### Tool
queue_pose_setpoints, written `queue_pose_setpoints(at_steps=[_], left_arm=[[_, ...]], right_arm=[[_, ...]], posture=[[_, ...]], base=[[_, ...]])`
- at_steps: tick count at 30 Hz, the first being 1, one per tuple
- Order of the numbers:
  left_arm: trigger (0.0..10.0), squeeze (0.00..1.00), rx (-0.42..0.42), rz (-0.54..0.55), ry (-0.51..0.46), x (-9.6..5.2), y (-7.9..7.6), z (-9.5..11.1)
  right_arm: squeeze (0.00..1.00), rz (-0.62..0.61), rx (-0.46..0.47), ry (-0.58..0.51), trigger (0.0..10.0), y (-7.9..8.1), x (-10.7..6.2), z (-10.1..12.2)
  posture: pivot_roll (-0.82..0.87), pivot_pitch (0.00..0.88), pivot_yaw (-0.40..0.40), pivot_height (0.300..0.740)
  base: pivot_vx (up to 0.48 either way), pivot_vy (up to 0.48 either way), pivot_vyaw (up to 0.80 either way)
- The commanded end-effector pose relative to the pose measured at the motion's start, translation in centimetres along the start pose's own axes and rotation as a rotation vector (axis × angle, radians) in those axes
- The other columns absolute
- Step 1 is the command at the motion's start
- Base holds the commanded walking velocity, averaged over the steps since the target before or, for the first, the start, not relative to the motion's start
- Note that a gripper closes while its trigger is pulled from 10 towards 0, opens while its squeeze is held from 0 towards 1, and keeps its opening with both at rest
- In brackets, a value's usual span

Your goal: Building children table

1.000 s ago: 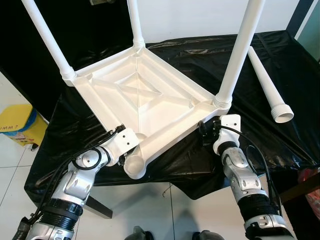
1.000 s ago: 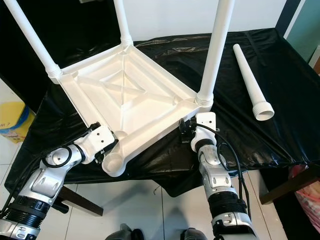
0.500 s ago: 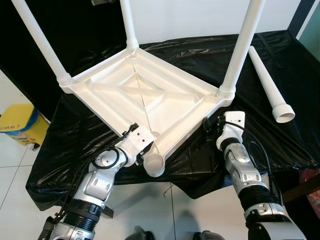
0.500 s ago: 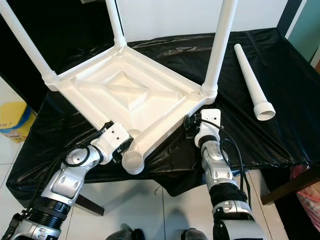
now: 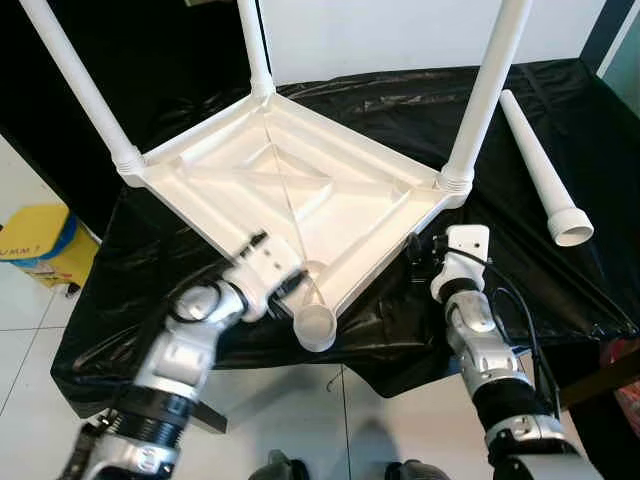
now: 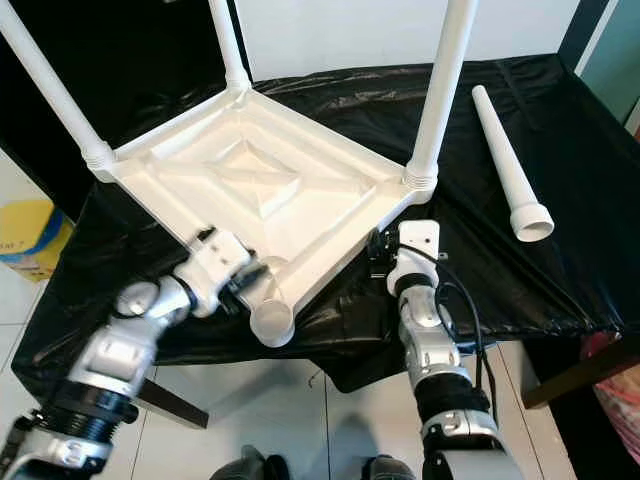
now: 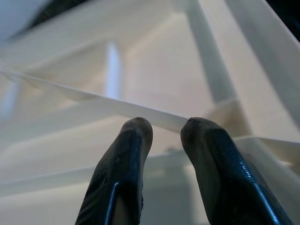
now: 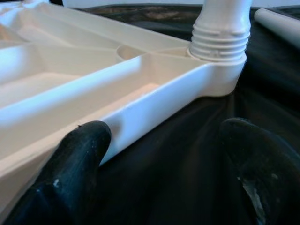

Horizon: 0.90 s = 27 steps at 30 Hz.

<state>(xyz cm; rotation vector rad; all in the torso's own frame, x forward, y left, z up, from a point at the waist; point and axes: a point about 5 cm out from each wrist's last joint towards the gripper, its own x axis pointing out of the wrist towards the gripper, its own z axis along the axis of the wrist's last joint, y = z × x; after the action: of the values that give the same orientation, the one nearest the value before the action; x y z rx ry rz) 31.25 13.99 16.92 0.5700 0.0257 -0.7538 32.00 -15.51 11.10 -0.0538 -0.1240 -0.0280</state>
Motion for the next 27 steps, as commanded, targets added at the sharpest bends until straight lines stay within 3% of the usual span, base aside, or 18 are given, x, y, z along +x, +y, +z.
queue_pose_setpoints(at_steps=[1, 7, 10, 15, 22, 23, 24, 25, 26, 27], left_arm=[[10.0, 0.0, -0.004, 0.006, -0.003, -0.6, 0.6, -0.5], [10.0, 0.0, 0.006, -0.047, -0.042, -1.2, 1.1, -0.3], [10.0, 0.0, 0.034, -0.168, -0.113, -1.9, 0.5, 0.2], [10.0, 0.0, 0.048, -0.355, -0.076, -1.8, -1.1, -0.5], [10.0, 0.0, 0.097, -0.469, -0.055, -2.1, -2.3, -1.1], [10.0, 0.56, 0.117, -0.498, -0.036, -2.3, -2.4, -1.5], [10.0, 0.56, 0.117, -0.498, -0.036, -2.3, -2.4, -1.5], [10.0, 0.84, 0.121, -0.514, -0.02, -2.5, -2.3, -1.8], [10.0, 1.0, 0.102, -0.528, -0.01, -2.6, -2.2, -2.1], [10.0, 1.0, 0.102, -0.528, -0.01, -2.6, -2.2, -2.1]], right_arm=[[0.0, 0.006, -0.017, -0.028, 10.0, 0.1, -0.6, 0.2], [0.0, 0.088, -0.014, -0.087, 10.0, 1.1, -2.6, 0.7], [0.0, 0.157, -0.022, -0.127, 10.0, 1.8, -4.1, 1.3], [0.0, 0.3, -0.035, -0.153, 10.0, 2.6, -6.5, 2.2], [0.0, 0.376, -0.056, -0.139, 10.0, 2.2, -7.5, 2.4], [0.0, 0.384, -0.056, -0.129, 10.0, 1.9, -7.8, 2.4], [0.0, 0.384, -0.056, -0.129, 10.0, 1.9, -7.8, 2.4], [0.0, 0.387, -0.056, -0.121, 10.0, 1.7, -7.9, 2.4], [0.0, 0.388, -0.057, -0.116, 10.0, 1.6, -8.0, 2.4], [0.0, 0.388, -0.057, -0.116, 10.0, 1.6, -8.0, 2.4]], posture=[[-0.01, 0.09, 0.059, 0.74], [-0.02, 0.094, 0.051, 0.74], [-0.02, 0.092, 0.048, 0.74], [-0.02, 0.091, 0.038, 0.74], [-0.03, 0.096, 0.035, 0.74], [-0.03, 0.095, 0.035, 0.74], [-0.03, 0.095, 0.035, 0.74], [-0.04, 0.094, 0.035, 0.74], [-0.04, 0.093, 0.035, 0.74], [-0.04, 0.093, 0.035, 0.74]], base=[[0.0, 0.0, 0.0], [0.0, 0.0, 0.0], [0.0, 0.0, 0.0], [0.0, 0.0, 0.0], [0.0, 0.0, 0.0], [0.0, 0.0, 0.0], [0.0, 0.0, 0.0], [0.0, 0.0, 0.0], [0.0, 0.0, 0.0], [0.0, 0.0, 0.0]])
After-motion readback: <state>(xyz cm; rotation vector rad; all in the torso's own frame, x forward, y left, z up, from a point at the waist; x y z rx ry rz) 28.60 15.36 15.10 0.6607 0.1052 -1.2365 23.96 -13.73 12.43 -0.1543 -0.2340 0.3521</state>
